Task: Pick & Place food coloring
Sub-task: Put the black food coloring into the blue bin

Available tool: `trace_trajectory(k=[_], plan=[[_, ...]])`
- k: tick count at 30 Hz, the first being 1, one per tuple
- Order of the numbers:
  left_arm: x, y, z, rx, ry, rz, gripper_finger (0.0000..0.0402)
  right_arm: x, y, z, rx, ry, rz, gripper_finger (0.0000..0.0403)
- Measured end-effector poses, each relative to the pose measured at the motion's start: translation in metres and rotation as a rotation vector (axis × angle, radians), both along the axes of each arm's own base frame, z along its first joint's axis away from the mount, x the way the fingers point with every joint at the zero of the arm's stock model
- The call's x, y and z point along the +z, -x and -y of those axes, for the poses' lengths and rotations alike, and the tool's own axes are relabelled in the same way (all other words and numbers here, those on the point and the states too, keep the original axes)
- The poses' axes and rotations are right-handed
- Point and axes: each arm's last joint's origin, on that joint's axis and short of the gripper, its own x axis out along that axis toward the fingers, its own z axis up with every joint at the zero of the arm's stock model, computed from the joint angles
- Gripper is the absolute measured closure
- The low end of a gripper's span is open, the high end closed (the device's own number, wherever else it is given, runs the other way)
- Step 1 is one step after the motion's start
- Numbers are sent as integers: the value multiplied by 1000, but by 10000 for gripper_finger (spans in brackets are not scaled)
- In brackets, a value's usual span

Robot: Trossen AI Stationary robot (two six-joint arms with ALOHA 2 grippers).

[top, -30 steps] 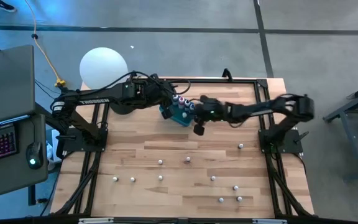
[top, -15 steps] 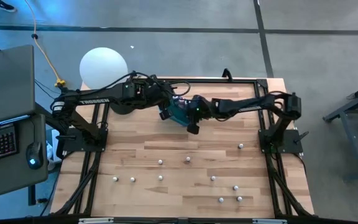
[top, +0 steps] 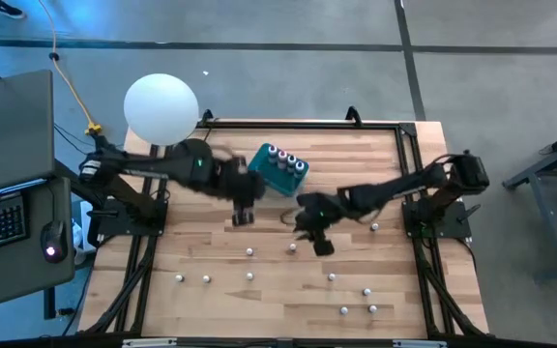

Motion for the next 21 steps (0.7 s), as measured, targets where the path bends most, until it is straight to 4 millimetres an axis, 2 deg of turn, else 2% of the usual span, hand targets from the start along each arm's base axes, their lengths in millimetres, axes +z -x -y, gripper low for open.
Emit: trace_trajectory(k=[4, 7, 10, 13, 16, 21], plan=[[-31, 10, 42, -115, -51, -32, 273, -16, 4, -23, 31, -28, 86, 264], [-61, 22, 69, -216, -83, -92, 273, -28, 4, -31, 13, -53, 129, 255], [-74, 35, 83, -152, -92, -111, 273, -43, -3, -31, -5, -53, 128, 248], [-71, 54, 89, -48, -120, -111, 273, -57, -13, -33, -19, -35, 98, 243], [-56, 76, 98, -31, -145, 6, 273, -68, -19, -32, -64, 8, 81, 242], [-52, 127, 104, 4, -181, 223, 273, -73, -19, -31, -76, 26, 56, 242]])
